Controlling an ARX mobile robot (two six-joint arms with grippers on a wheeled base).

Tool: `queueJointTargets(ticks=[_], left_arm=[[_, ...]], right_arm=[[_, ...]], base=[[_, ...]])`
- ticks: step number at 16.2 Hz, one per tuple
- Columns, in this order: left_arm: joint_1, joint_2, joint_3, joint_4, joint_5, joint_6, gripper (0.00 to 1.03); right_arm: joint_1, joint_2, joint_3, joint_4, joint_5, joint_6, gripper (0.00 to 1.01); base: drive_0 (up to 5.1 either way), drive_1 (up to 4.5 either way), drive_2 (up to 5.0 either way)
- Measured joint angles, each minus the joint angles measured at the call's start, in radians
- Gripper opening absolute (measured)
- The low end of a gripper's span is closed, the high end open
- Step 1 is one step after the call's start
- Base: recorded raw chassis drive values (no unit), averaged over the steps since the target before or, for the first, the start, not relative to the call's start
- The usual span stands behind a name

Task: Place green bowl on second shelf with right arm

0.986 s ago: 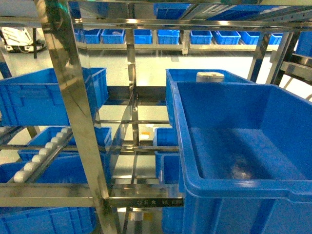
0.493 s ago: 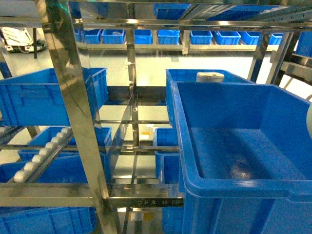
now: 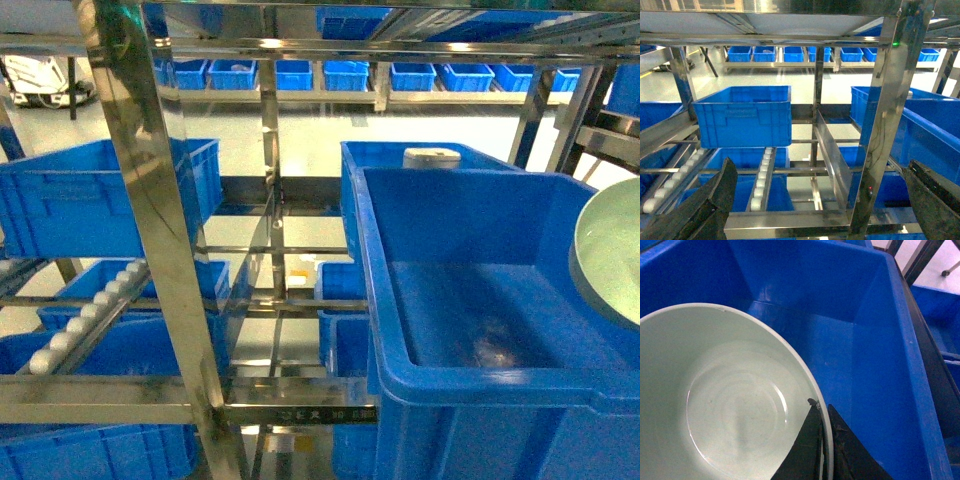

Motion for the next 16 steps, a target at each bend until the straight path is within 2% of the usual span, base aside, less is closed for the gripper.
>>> queueJointTargets(ticks=[4, 5, 7, 9, 11, 13, 14, 15, 16], left_arm=[[0.000, 0.000, 0.000, 0.000, 0.000, 0.000, 0.98], [0.000, 0.000, 0.000, 0.000, 0.000, 0.000, 0.98], [0.000, 0.000, 0.000, 0.000, 0.000, 0.000, 0.98], [0.000, 0.000, 0.000, 0.001, 0.000, 0.000, 0.98], [0.000, 0.000, 0.000, 0.001, 0.000, 0.000, 0.98], [0.000, 0.000, 0.000, 0.001, 0.000, 0.000, 0.98], [0.000, 0.000, 0.000, 0.001, 0.000, 0.000, 0.98], [0.000, 0.000, 0.000, 0.001, 0.000, 0.000, 0.98], [0.000, 0.000, 0.000, 0.001, 0.000, 0.000, 0.98]], right_arm=[[-0.001, 0.188, 0.167, -0.059, 0.017, -0.002, 0.02], [0.008, 0.318, 0.315, -0.107, 0.025, -0.006, 0.02], [0.023, 0.465, 0.517, -0.208, 0.040, -0.009, 0.02], [0.048, 0.591, 0.678, -0.333, 0.023, -0.018, 0.02], [0.090, 0.652, 0.805, -0.367, 0.018, -0.025, 0.02], [0.138, 0.657, 0.851, -0.396, -0.007, -0.021, 0.23], [0.165, 0.665, 0.847, -0.378, -0.016, -0.009, 0.42], [0.168, 0.668, 0.836, -0.378, -0.012, 0.002, 0.53], [0.168, 0.668, 0.800, -0.367, -0.005, 0.011, 0.69]], base=[[0.0, 0.00, 0.0], [0.0, 0.00, 0.0], [0.0, 0.00, 0.0], [0.0, 0.00, 0.0], [0.0, 0.00, 0.0], [0.0, 0.00, 0.0], [0.0, 0.00, 0.0], [0.0, 0.00, 0.0], [0.0, 0.00, 0.0]])
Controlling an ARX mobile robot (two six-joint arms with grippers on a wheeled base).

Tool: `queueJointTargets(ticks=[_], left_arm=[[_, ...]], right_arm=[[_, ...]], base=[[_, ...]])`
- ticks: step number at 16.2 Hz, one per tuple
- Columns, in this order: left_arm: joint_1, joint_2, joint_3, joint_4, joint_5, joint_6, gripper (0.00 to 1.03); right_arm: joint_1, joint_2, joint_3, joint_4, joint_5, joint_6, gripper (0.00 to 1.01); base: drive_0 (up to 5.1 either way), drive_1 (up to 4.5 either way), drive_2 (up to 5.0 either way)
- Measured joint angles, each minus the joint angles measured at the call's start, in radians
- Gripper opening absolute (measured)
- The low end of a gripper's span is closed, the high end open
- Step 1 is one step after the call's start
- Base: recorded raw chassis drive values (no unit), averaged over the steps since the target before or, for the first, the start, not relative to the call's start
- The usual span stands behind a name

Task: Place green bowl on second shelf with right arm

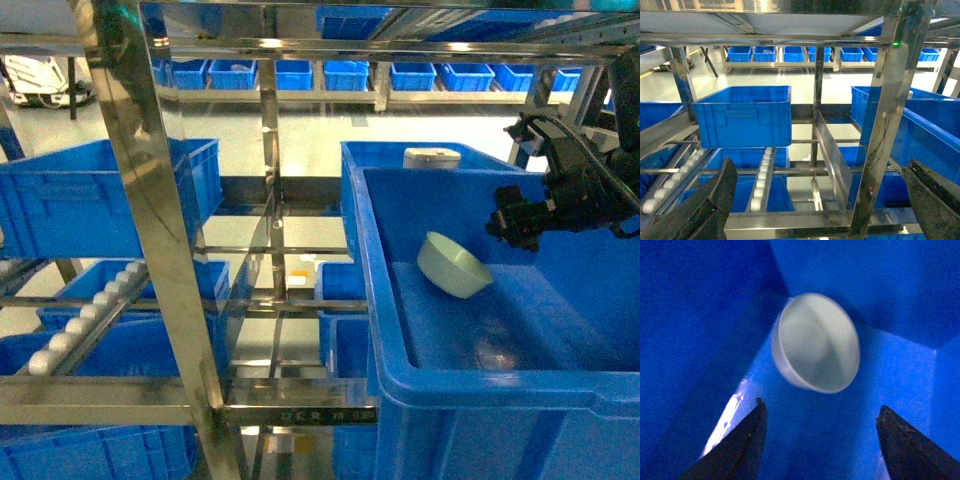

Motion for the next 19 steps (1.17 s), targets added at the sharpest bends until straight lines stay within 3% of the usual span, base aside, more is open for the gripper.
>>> queueJointTargets(ticks=[3, 9, 13, 15, 19], left_arm=[[0.000, 0.000, 0.000, 0.000, 0.000, 0.000, 0.98], [0.000, 0.000, 0.000, 0.000, 0.000, 0.000, 0.98], [0.000, 0.000, 0.000, 0.000, 0.000, 0.000, 0.98], [0.000, 0.000, 0.000, 0.000, 0.000, 0.000, 0.98], [0.000, 0.000, 0.000, 0.000, 0.000, 0.000, 0.98]], right_arm=[[0.000, -0.019, -0.109, 0.066, 0.006, 0.014, 0.98], [0.012, -0.212, -0.412, 0.286, 0.030, 0.021, 0.98], [0.004, -0.550, -0.757, 0.388, 0.053, 0.051, 0.98], [-0.022, -0.738, -0.882, 0.346, 0.048, 0.057, 0.98], [-0.066, -1.295, -1.052, -0.007, -0.001, 0.116, 0.98]], base=[[0.0, 0.00, 0.0], [0.0, 0.00, 0.0], [0.0, 0.00, 0.0], [0.0, 0.00, 0.0], [0.0, 0.00, 0.0]])
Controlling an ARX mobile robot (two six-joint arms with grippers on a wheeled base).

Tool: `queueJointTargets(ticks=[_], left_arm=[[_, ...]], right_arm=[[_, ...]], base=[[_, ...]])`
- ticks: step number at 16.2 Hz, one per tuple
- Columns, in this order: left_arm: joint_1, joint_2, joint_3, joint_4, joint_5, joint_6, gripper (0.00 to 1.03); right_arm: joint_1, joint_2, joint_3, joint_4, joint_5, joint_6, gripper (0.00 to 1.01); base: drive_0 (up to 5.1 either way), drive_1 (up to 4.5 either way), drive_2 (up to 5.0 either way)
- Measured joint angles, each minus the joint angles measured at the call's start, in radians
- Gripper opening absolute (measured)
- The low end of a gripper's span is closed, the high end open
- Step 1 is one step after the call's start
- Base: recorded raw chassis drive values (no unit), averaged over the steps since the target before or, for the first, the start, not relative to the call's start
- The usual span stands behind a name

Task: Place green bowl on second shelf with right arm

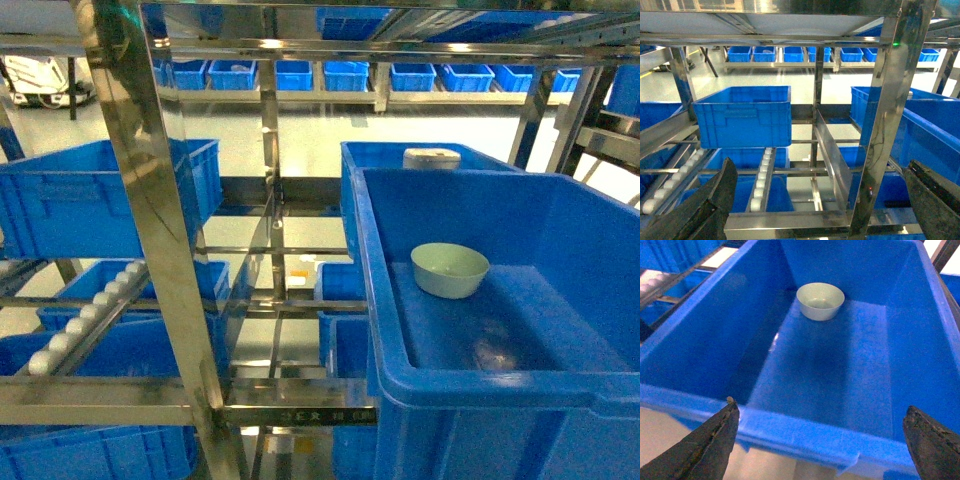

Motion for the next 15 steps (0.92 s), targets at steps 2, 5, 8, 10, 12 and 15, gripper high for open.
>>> queueJointTargets(ticks=[2, 5, 8, 10, 12, 15], left_arm=[[0.000, 0.000, 0.000, 0.000, 0.000, 0.000, 0.98], [0.000, 0.000, 0.000, 0.000, 0.000, 0.000, 0.98], [0.000, 0.000, 0.000, -0.001, 0.000, 0.000, 0.98], [0.000, 0.000, 0.000, 0.000, 0.000, 0.000, 0.98], [0.000, 0.000, 0.000, 0.000, 0.000, 0.000, 0.98], [0.000, 0.000, 0.000, 0.000, 0.000, 0.000, 0.98]], right_arm=[[0.003, -0.098, -0.010, -0.068, 0.010, 0.000, 0.98], [0.003, -0.140, -0.010, -0.068, 0.011, 0.000, 0.98], [0.037, -0.189, -0.248, 0.457, 0.199, 0.068, 0.72], [0.035, -0.268, -0.294, 0.565, 0.218, 0.087, 0.44], [0.035, -0.333, -0.336, 0.526, 0.218, 0.087, 0.17], [0.035, -0.443, -0.376, 0.463, 0.218, 0.090, 0.02]], base=[[0.0, 0.00, 0.0], [0.0, 0.00, 0.0], [0.0, 0.00, 0.0], [0.0, 0.00, 0.0], [0.0, 0.00, 0.0], [0.0, 0.00, 0.0]])
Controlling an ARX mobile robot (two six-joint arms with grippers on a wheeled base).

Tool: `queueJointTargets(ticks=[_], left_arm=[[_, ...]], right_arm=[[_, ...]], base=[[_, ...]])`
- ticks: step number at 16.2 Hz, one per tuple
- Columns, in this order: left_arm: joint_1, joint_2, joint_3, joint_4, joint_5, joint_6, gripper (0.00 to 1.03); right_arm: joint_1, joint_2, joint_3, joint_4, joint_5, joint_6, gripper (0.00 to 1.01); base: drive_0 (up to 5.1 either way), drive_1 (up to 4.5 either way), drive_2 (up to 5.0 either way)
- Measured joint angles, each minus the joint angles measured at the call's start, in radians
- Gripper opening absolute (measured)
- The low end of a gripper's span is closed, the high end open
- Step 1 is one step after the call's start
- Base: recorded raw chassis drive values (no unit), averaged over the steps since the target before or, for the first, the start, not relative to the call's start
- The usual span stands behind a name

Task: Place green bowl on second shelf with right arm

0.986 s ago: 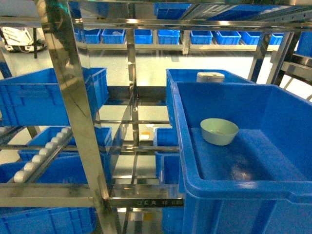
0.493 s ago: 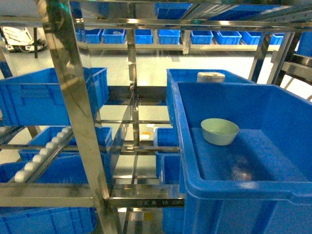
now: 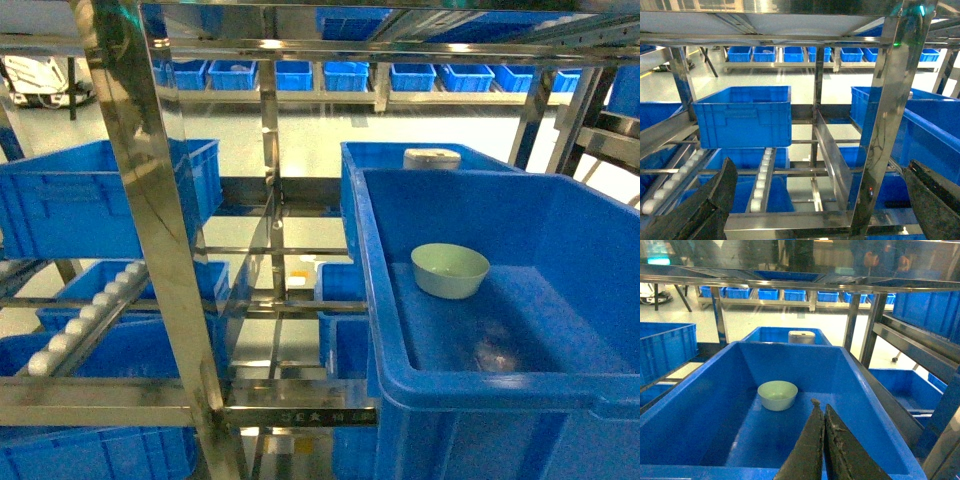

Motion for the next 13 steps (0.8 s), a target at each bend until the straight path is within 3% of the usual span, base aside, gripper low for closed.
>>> queueJointTargets(ticks=[3, 13], left_arm=[[0.000, 0.000, 0.000, 0.000, 0.000, 0.000, 0.98], [0.000, 0.000, 0.000, 0.000, 0.000, 0.000, 0.98]], right_arm=[[0.000, -0.109, -0.049, -0.058, 0.000, 0.000, 0.02], [0.000, -0.299, -0.049, -0.237, 0.000, 0.000, 0.02]], base=[[0.0, 0.00, 0.0], [0.0, 0.00, 0.0]])
